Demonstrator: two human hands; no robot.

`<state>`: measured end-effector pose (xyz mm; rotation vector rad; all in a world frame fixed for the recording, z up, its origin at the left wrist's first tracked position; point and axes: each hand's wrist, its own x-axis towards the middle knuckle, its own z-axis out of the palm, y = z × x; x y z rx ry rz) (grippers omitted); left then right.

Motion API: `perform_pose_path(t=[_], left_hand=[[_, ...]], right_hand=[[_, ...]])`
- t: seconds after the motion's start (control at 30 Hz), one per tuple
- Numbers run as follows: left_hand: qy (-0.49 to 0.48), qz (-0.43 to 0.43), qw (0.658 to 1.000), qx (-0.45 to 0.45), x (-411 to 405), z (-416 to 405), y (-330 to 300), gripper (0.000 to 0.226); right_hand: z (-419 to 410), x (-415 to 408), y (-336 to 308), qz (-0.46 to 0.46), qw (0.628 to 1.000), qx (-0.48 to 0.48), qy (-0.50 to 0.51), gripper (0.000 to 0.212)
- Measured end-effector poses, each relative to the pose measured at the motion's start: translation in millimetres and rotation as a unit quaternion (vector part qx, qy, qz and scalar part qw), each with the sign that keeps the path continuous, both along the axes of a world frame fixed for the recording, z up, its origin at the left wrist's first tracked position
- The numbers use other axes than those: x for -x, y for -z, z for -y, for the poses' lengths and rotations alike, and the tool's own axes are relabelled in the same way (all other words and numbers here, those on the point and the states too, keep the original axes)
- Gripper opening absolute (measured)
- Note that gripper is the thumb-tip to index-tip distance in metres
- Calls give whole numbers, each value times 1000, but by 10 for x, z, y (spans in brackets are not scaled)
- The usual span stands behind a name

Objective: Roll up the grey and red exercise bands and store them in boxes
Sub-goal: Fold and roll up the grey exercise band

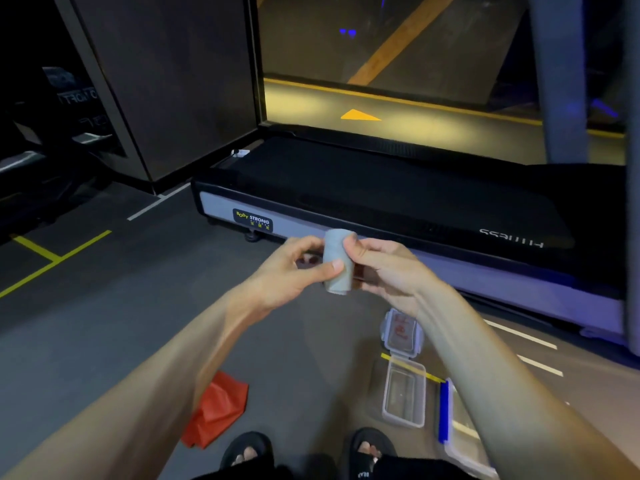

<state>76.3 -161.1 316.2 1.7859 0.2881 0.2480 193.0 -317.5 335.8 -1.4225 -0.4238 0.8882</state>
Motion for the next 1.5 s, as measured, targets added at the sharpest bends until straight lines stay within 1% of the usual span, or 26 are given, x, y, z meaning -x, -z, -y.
perform_pose_path(t=[0.1,0.13,0.2,0.23,0.33,0.4,0.47,0.57,0.67,0.77,0.87,0.93,0.97,1.03,1.1,1.23,1.27,1.37,1.5], left_hand=[[111,-81,990,23,-118,-33,259,47],[134,-110,984,51,-155,-49,365,49],[139,-156,969,131,-233,-79,611,51],[133,-173,964,152,-281,-98,761,52],[128,-195,963,134,-424,-112,1231,48],[120,-202,963,133,-518,-109,1517,48],[106,-209,964,130,-613,-94,1772,40],[68,-227,963,130,-731,-61,2144,28],[53,-244,959,130,-817,31,2536,28],[37,-255,956,141,-910,173,2883,28],[75,-279,946,147,-1019,281,3155,36],[97,-293,940,145,-1090,274,3319,42],[107,-295,938,144,-1118,252,3403,41],[134,-295,938,125,-1161,201,3564,32],[167,-295,936,93,-1209,191,3701,25],[252,-299,920,-12,-1379,316,3951,28],[270,-295,916,-35,-1425,363,4000,28],[287,-272,915,-83,-1523,474,4095,27],[289,-232,922,-117,-1593,613,4148,29]], right_hand=[[39,-108,424,61,997,36,37,33],[57,-139,594,78,995,41,46,28],[81,-195,939,115,991,49,45,28],[82,-219,1105,132,989,56,37,27],[71,-280,1559,152,985,81,17,23],[67,-328,1832,137,986,90,22,20],[78,-380,2095,118,987,104,23,21],[130,-458,2475,82,987,135,16,28],[198,-519,2825,89,981,175,7,30],[276,-548,3133,119,972,196,45,26],[429,-549,3404,128,967,204,78,25],[627,-603,3521,122,961,229,101,23],[779,-674,3572,116,957,241,113,21],[1119,-855,3625,113,943,273,153,15],[1498,-1051,3646,104,916,326,211,10],[2068,-1294,3760,69,864,392,308,5],[2153,-1319,3798,53,854,401,327,6],[2320,-1360,3986,21,825,425,372,18],[2366,-1404,4229,-1,806,426,411,30]])
